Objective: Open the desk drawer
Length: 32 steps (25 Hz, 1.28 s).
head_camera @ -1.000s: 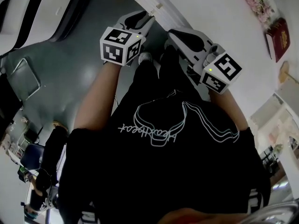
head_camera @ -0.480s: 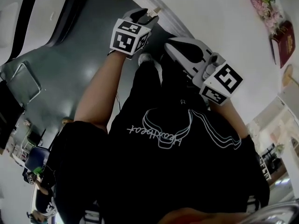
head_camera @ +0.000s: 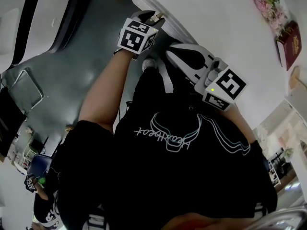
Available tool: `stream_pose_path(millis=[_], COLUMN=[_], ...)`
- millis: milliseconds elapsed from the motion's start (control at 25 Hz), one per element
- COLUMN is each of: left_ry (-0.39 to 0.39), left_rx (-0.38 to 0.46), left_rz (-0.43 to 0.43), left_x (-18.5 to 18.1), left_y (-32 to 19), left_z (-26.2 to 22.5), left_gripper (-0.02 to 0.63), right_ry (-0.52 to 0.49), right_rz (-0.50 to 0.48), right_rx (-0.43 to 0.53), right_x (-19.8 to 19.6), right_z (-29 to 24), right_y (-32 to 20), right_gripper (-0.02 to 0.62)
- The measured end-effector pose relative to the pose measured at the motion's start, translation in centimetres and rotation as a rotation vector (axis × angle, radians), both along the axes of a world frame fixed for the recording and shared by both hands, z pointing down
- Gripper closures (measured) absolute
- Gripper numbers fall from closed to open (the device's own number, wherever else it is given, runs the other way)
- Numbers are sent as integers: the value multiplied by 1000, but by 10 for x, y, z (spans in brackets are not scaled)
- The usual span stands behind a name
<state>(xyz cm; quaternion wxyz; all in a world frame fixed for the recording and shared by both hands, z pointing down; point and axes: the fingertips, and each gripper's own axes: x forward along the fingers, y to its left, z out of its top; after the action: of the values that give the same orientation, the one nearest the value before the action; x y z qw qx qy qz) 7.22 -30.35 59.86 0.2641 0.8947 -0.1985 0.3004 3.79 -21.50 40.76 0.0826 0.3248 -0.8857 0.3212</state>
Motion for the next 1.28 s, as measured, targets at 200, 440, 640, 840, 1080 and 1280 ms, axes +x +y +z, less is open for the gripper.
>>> stream_pose_path(millis=[200, 440, 640, 840, 1080, 1280], left_ry=[-6, -14, -20, -24, -30, -32], left_rx=[-3, 17, 23, 30, 34, 42], left_rz=[7, 25, 46, 48, 64, 91], left_x=[3, 5, 2, 1, -1, -1], left_y=[-1, 1, 2, 2, 3, 4], left_z=[3, 2, 0, 1, 0, 1], left_gripper=[495, 528, 531, 532, 532, 532], right_ry=[3, -7, -18, -24, -26, -21], right_rz=[-19, -42, -54, -57, -58, -56], right_rx=[-2, -9, -7, -5, 0, 0], right_x=[-1, -6, -12, -13, -16, -17], right_z=[-1, -1, -4, -5, -8, -8], right_y=[-1, -3, -3, -4, -7, -10], right_gripper=[591, 591, 591, 591, 591, 591])
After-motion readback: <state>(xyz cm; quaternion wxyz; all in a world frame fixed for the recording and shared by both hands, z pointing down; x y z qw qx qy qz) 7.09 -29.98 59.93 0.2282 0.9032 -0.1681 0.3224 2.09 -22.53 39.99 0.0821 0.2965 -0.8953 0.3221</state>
